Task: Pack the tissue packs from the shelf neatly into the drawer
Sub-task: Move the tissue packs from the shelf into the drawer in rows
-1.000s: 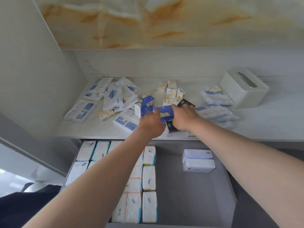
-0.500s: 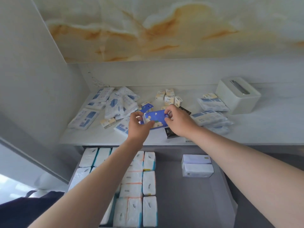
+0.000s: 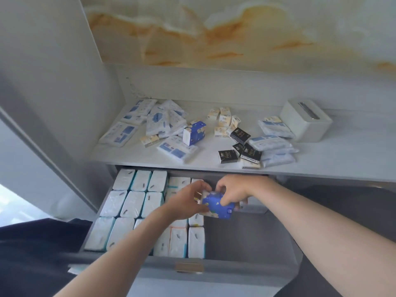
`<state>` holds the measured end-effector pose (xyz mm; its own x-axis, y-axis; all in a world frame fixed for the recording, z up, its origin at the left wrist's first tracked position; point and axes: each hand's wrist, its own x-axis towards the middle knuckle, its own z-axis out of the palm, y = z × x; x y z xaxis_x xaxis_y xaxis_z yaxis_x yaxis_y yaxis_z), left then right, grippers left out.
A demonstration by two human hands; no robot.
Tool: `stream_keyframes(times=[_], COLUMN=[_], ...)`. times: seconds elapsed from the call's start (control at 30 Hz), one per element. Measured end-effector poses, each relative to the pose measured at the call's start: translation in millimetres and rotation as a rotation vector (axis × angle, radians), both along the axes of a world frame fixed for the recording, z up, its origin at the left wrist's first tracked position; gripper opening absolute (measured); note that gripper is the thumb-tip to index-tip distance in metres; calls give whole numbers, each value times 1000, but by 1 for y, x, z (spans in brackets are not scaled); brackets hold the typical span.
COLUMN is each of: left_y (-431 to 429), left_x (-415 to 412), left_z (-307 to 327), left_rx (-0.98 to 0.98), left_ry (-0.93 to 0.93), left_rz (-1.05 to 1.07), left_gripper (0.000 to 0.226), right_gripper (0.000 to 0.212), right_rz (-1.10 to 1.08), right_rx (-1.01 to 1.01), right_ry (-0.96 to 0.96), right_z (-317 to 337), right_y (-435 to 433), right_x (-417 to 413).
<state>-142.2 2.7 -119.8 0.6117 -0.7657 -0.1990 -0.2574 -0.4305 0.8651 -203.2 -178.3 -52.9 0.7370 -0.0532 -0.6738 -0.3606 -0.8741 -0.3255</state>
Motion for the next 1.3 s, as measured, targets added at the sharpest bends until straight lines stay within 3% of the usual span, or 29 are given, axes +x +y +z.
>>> stream_keyframes(times=[0.17,0.27,0.33,0.6,0.7,0.9,1.07,1.17,1.3], left_y=[-5,6,14,17,15,12,4,-2,-10], left_x=[-17,-24,-24,-23,-23,-19,-6,5,40], left_z=[-29,-45,-52,-50,-51,-58,-54,-44,-20], left_rx=[343,635,727,682,636,752,799,757,563], left_ry=[-253,-481,-599,-654,-651,-675,-751,-640,-406], left_rz=[-315,-500,-570,-556,-502,-491,-511,-489,-309], left_gripper=[70,68,64,55,65,82,74,62,35], right_gripper=[43,42,44,50,55,50,43,31,26], right_rz=[32,114,169,254,271,267,80,-63,-242], right_rx=[-159,-208,-213,-136,-119,-78,-5,23,54], right_ry=[111,147,164,270,308,299,67,-188,-495], right_z=[-35,-64,-84,-126,-126,-126,-114,-90,-54], right_y=[4,16,26,46,49,51,38,25,7], right_x=[-37,-48,-49,-51,-50,-47,-27,-3,35])
